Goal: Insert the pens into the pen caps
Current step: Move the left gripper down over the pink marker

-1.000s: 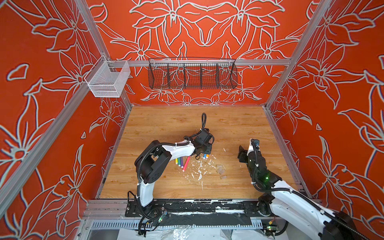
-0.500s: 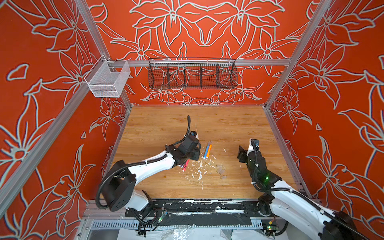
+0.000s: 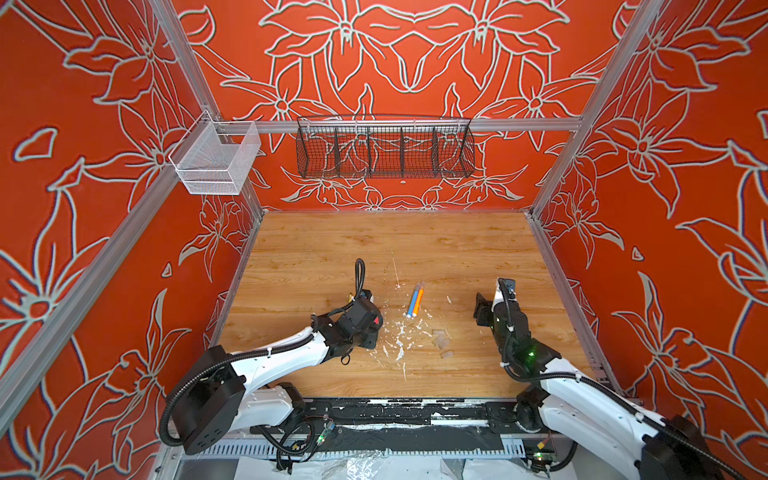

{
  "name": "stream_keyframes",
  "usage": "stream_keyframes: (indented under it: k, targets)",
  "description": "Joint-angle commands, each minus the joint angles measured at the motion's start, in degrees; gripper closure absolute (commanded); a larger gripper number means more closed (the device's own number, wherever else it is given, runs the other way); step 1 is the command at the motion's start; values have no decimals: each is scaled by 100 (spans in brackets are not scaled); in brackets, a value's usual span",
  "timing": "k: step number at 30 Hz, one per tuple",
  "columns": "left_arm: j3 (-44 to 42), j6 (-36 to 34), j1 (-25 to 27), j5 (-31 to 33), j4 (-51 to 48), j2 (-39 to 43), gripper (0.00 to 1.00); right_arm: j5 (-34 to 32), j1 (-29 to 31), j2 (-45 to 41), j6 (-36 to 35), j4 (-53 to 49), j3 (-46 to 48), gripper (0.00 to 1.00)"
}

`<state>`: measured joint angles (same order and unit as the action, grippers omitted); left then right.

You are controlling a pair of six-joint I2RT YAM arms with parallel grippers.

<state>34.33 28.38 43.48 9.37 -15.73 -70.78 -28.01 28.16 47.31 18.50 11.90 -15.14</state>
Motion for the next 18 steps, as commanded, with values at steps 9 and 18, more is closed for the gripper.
stream_keyframes:
  k: [9, 18]
  targets:
    - [258, 62, 106, 199, 74, -651, 67, 94, -23, 77, 22, 58, -178, 33]
    - [551, 24, 167, 365, -58, -1161, 69, 86, -21, 85, 22, 45, -191, 33]
